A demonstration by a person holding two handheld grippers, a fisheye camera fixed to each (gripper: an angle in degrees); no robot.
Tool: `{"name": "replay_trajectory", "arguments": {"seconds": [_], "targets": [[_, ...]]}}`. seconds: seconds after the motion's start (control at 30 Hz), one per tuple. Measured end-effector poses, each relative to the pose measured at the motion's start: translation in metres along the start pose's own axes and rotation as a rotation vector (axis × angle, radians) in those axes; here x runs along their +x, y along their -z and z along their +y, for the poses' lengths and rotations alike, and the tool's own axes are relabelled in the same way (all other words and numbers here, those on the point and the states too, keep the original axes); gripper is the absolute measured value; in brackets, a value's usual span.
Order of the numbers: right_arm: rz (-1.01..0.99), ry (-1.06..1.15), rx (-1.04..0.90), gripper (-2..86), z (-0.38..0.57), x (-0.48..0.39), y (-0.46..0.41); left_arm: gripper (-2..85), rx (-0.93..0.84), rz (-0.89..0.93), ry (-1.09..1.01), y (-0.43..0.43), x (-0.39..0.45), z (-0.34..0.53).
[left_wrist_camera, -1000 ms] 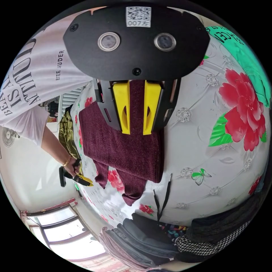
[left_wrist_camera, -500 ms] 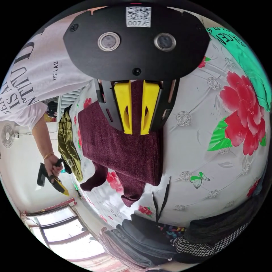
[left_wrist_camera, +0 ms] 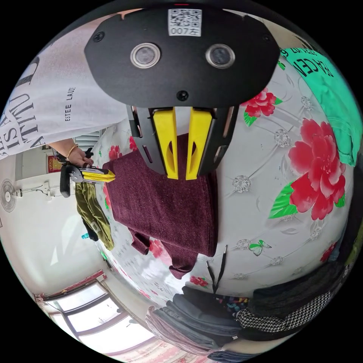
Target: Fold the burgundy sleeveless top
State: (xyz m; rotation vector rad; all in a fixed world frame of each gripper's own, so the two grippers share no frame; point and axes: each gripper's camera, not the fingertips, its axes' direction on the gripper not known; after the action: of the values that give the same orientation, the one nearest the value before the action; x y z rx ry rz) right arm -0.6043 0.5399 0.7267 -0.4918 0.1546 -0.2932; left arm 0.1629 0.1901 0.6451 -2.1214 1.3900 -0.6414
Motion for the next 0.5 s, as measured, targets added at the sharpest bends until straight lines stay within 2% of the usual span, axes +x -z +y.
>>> {"name": "replay_trajectory", "arguments": {"seconds": [0.13, 0.23, 0.3, 0.37, 0.5], "targets": [[0.119, 0.014, 0.221, 5.4, -0.056, 0.015, 0.046, 4.2, -0.016, -0.036, -0.024, -0.002, -0.003, 0.015], [0.165, -0.031, 0.299, 7.7, -0.128, 0.063, 0.062, 3.8, -0.022, -0.021, 0.005, -0.005, -0.010, 0.017], [0.145, -0.048, 0.272, 8.3, -0.173, 0.094, 0.051, 3.6, -0.019, -0.010, 0.028, -0.005, -0.013, 0.014], [0.104, -0.018, 0.166, 8.4, -0.222, 0.106, 0.019, 3.6, -0.016, -0.019, 0.030, -0.005, -0.013, 0.013], [0.150, 0.148, 0.094, 7.3, -0.242, 0.059, -0.030, 3.6, -0.019, -0.027, 0.042, -0.009, -0.016, 0.012]]}}
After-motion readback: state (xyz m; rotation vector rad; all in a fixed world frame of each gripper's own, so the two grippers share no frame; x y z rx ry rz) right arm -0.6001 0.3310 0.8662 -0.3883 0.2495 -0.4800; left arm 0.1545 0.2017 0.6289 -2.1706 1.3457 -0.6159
